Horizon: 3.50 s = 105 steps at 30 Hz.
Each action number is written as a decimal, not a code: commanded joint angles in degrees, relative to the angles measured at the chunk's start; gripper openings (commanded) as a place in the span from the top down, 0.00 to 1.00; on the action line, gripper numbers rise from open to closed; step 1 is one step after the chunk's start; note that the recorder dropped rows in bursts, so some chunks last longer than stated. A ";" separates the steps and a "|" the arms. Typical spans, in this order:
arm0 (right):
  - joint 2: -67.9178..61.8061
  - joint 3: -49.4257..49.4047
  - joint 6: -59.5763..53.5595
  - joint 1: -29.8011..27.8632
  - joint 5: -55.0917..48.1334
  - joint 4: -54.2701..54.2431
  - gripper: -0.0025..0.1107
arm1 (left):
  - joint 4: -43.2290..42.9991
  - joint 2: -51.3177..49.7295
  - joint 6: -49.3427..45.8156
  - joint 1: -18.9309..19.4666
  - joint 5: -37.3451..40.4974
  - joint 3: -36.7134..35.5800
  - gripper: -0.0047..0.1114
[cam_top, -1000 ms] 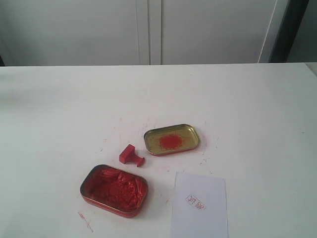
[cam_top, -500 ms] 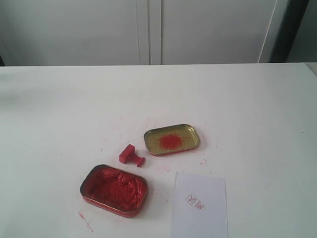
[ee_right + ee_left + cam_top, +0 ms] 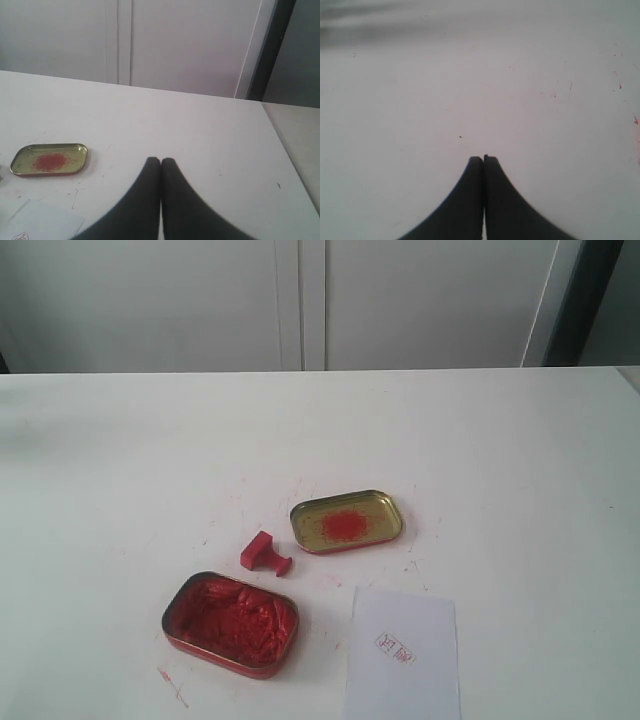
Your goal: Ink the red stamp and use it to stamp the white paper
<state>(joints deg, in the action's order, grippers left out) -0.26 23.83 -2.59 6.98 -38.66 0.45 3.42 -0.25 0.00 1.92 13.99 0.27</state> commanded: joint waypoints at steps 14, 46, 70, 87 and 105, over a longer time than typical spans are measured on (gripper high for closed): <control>0.26 -11.56 -0.07 -0.20 9.03 1.09 0.98 | 0.19 0.25 0.00 -0.38 -0.09 -0.27 0.96; 0.26 -23.83 -0.07 -0.20 18.60 1.09 0.98 | 0.19 0.25 0.00 -0.38 -0.09 -0.27 0.96; 0.26 -23.83 -0.07 -0.20 18.60 1.09 0.98 | 0.19 0.25 0.00 -0.38 -0.09 -0.27 0.96; 0.26 -23.83 -0.07 -0.20 18.60 1.09 0.98 | 0.19 0.25 0.00 -0.38 -0.09 -0.27 0.96; 0.26 -23.83 -0.07 -0.20 18.60 1.09 0.98 | 0.19 0.25 0.00 -0.38 -0.09 -0.27 0.96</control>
<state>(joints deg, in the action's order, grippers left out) -0.26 0.29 -2.59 6.98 -20.88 1.30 3.42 -0.25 0.00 1.92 13.99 0.27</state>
